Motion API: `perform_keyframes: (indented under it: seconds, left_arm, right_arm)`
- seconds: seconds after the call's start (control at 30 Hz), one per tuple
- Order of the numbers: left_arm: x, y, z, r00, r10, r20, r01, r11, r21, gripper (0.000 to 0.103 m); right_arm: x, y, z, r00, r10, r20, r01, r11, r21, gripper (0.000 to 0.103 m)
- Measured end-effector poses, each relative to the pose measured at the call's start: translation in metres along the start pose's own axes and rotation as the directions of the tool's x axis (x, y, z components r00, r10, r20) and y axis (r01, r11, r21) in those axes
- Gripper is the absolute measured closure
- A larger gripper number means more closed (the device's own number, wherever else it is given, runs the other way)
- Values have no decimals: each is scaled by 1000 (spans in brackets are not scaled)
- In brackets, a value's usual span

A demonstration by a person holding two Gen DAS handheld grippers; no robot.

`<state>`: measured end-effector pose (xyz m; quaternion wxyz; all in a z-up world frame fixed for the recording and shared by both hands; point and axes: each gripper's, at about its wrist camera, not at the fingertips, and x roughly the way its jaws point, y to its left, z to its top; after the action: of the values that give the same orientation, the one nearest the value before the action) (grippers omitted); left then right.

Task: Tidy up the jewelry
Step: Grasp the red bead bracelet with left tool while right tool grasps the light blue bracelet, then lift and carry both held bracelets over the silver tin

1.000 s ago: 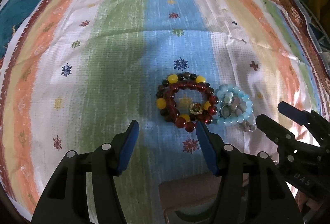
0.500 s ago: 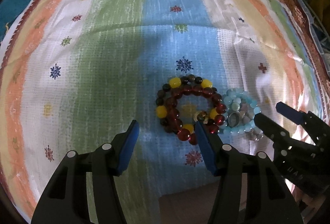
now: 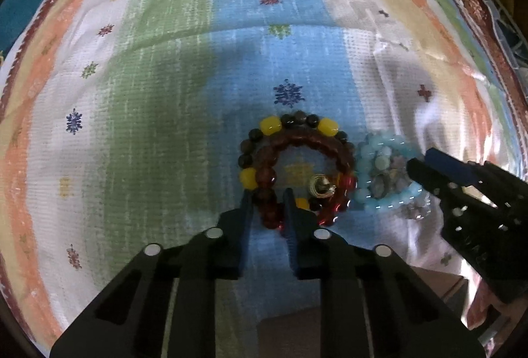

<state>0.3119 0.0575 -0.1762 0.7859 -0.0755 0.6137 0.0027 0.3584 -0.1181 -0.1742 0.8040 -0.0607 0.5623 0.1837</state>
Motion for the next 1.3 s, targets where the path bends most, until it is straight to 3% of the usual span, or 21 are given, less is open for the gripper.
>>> perform_keyframes:
  seconds: [0.33, 0.7, 0.9, 1.3]
  left_arm:
    - [-6, 4, -6, 1000, 19, 24, -20, 1000, 14, 90]
    - [-42, -6, -17, 994, 33, 105, -38, 998, 45, 90]
    - [-65, -10, -20, 987, 19, 162, -30, 997, 65, 90]
    - [-88, -19, -29, 974, 41, 222, -61, 995, 83, 90]
  right_arm:
    - [-3, 5, -2, 1000, 22, 0, -22, 1000, -10, 90]
    - [-33, 13, -3, 998, 12, 68, -9, 999, -42, 91]
    - [-54, 15, -9, 993, 69, 96, -66, 997, -31, 91]
    - [-93, 40, -19, 982, 48, 183, -32, 995, -93, 91]
